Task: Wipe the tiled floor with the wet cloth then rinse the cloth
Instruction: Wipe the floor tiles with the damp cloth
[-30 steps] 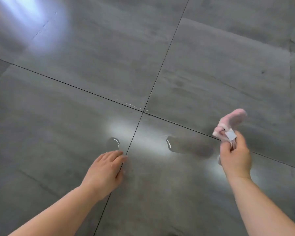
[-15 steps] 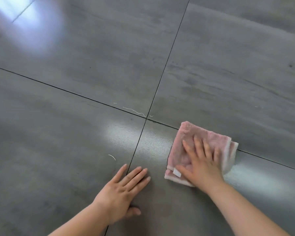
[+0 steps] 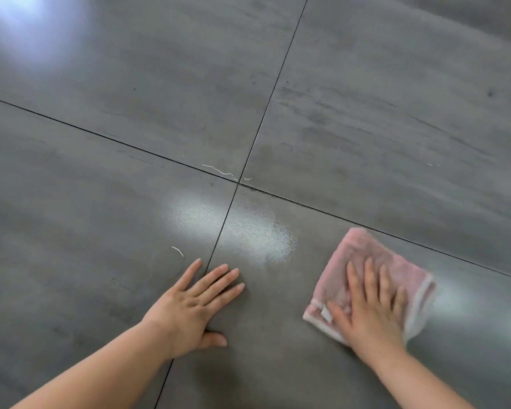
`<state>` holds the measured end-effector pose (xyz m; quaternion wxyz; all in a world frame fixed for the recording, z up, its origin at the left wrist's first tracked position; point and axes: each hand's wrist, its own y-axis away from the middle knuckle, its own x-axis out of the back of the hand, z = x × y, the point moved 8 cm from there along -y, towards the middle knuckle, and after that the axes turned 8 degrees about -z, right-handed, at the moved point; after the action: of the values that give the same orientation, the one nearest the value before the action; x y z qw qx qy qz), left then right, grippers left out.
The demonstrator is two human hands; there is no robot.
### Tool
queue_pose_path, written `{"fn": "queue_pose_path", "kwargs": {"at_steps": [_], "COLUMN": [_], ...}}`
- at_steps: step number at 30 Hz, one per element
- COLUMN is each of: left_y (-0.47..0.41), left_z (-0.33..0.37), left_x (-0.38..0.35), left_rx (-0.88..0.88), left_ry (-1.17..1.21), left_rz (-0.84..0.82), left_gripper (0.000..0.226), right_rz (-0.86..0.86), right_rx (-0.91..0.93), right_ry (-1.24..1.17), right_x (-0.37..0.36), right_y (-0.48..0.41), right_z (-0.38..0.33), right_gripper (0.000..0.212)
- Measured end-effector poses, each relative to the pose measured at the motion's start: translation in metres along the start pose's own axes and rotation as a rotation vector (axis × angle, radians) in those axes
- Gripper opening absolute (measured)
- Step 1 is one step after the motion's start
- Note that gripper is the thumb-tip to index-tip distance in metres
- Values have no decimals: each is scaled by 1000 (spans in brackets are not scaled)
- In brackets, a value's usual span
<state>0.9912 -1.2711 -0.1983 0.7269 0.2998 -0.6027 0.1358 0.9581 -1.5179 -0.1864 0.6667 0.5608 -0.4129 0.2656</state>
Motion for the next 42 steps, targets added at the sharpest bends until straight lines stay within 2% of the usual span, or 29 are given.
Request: {"fn": "queue_pose_path", "kwargs": {"at_steps": [3, 6, 8, 10, 13, 15, 18, 21, 23, 25, 28, 30, 32, 34, 36, 38, 40, 42], "left_y": [-1, 0, -1, 0, 0, 0, 0, -2, -3, -4, -5, -3, 7, 23, 47, 76, 101, 123], "left_z": [1, 3, 3, 2, 1, -1, -4, -3, -2, -1, 1, 2, 3, -4, -31, -69, -97, -123], "left_x": [0, -1, 2, 6, 11, 10, 7, 3, 6, 9, 17, 20, 23, 32, 34, 29, 25, 28], "left_rx": [11, -5, -9, -12, 0, -13, -4, -12, -1, -24, -19, 5, 12, 32, 164, 365, 528, 743], "left_ry": [15, 21, -1, -26, -39, -39, -42, -8, 23, 22, 79, 98, 85, 67, 121, 209, 241, 285], "left_rz": [-30, -14, -9, -17, -11, -30, -54, -119, -146, -167, -252, -289, -240, -130, -99, -135, -159, -81], "left_gripper": [97, 99, 98, 99, 100, 98, 98, 97, 97, 95, 72, 70, 65, 56, 60, 69, 75, 70], "right_rz": [20, 140, 114, 109, 30, 102, 120, 62, 65, 90, -28, 20, 171, 150, 47, 121, 180, 183], "right_rx": [170, 385, 417, 307, -10, -47, 119, 382, 483, 433, 83, -120, -153, -32, 169, 412, 562, 566], "right_ry": [41, 115, 180, 175, -29, -12, 33, 137, 228, 240, 58, -87, -143, -102, -4, 47, 71, -91], "right_x": [-22, -5, 9, 21, 20, 7, -28, -21, -6, 15, 17, 8, -6, -30, -44, -43, -31, -12], "right_y": [25, 10, -14, -32, -20, 10, 46, 31, 6, -19, -24, 0, 31, 52, 68, 74, 65, 43], "right_z": [-48, -85, -76, -41, 19, 27, -15, -72, -76, -51, 6, 22, 8, -26, -63, -93, -115, -122], "right_gripper": [71, 77, 77, 92, 96, 99, 69, 71, 70, 84, 87, 93, 88, 82, 94, 106, 87, 57]}}
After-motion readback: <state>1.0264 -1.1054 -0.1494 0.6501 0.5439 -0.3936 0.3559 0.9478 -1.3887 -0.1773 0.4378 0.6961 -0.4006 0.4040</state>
